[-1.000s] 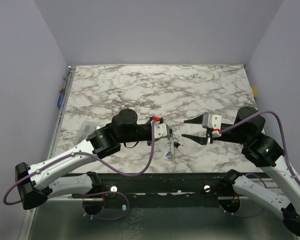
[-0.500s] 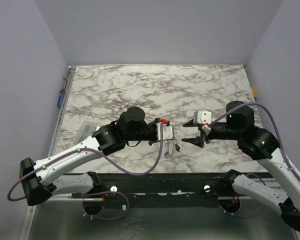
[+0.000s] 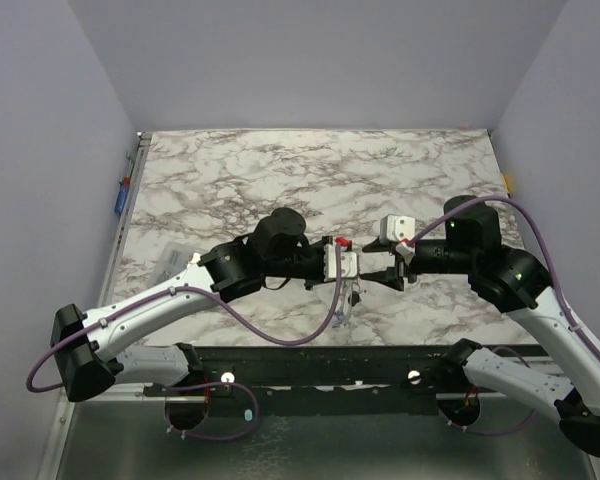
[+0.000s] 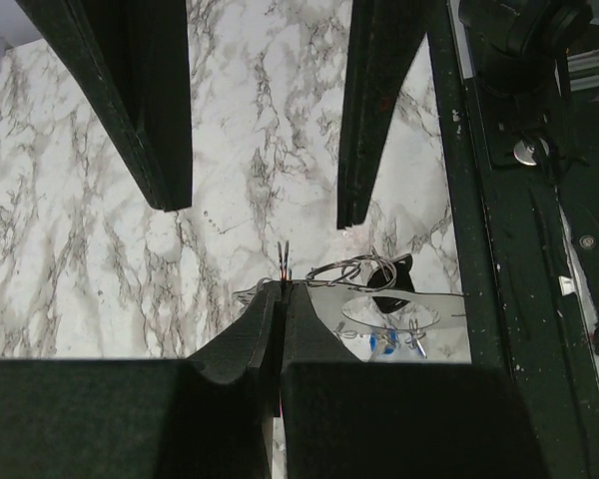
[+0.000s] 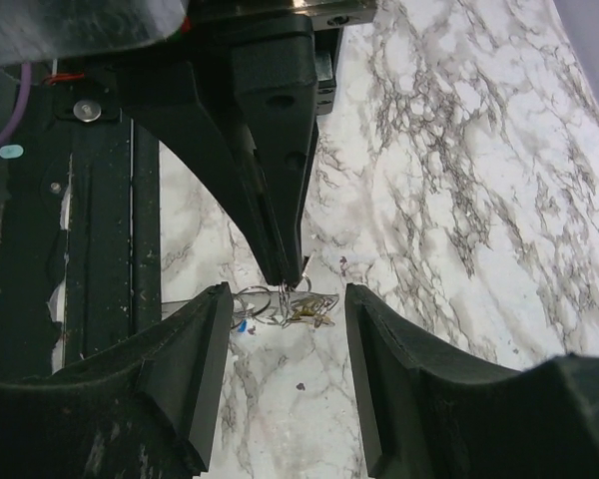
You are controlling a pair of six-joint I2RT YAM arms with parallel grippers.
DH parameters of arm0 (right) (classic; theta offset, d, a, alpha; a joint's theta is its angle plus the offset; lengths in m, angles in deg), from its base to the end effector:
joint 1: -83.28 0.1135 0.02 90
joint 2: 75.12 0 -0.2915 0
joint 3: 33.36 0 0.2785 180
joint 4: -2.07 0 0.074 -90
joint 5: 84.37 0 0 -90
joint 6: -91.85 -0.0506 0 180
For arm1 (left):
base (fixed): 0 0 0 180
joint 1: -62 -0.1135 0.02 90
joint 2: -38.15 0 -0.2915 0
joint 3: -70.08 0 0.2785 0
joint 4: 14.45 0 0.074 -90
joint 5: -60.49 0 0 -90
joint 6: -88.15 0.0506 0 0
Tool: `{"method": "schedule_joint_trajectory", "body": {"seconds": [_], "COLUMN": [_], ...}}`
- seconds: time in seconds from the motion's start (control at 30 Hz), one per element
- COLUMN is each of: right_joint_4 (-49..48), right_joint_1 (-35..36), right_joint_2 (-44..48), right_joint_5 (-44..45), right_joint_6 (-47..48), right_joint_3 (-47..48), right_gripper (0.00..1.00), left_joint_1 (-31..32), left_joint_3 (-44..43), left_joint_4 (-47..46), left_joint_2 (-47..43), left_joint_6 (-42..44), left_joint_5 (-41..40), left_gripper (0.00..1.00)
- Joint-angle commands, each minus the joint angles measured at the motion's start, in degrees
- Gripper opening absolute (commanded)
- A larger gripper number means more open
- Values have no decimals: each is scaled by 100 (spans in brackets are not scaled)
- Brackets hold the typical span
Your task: Put the keys on the keyring
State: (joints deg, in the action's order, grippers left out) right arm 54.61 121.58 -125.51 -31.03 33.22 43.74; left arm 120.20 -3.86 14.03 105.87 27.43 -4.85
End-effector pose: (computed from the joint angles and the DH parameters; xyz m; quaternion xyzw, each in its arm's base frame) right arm 0.1273 0.1390 0.4133 -0.5965 0.5647 0.2964 0.4872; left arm 0.1388 -0.2639 0.3680 0.6468 0.5038 -0.3076 0.4829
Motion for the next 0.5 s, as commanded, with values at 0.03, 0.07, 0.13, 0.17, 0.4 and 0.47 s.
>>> {"method": "schedule_joint_trajectory", "body": {"seconds": [0.03,0.07,0.13,0.17,0.4,0.47], "right_joint_4": [127,33,-165,-266,-107,47], "right_joint_1": [35,37,36,34,31,34], "right_joint_2": [10,44,129,157,116,93], "right_joint_5": [18,-7,-77,-104,225,358], "right_joint_6": [13,-2,-37,-62,101,177], "right_joint_3": [122,72,-61,-115,-153,-147], "right_gripper": [55,55,55,55,53,52], "left_joint_1": [-10,-10,-9,-10,-10,-10], "left_joint_3": [-441,-469,-498,-508,-554,-548], "left_joint_4": [-135,-135,-144,-144,-153,-152], "left_joint_2": [274,303,356,376,410,391], "left_joint_6": [0,-13,-35,-38,-78,-89], "left_joint_5": [278,296,309,303,300,299], "left_gripper": [0,0,0,0,0,0]}}
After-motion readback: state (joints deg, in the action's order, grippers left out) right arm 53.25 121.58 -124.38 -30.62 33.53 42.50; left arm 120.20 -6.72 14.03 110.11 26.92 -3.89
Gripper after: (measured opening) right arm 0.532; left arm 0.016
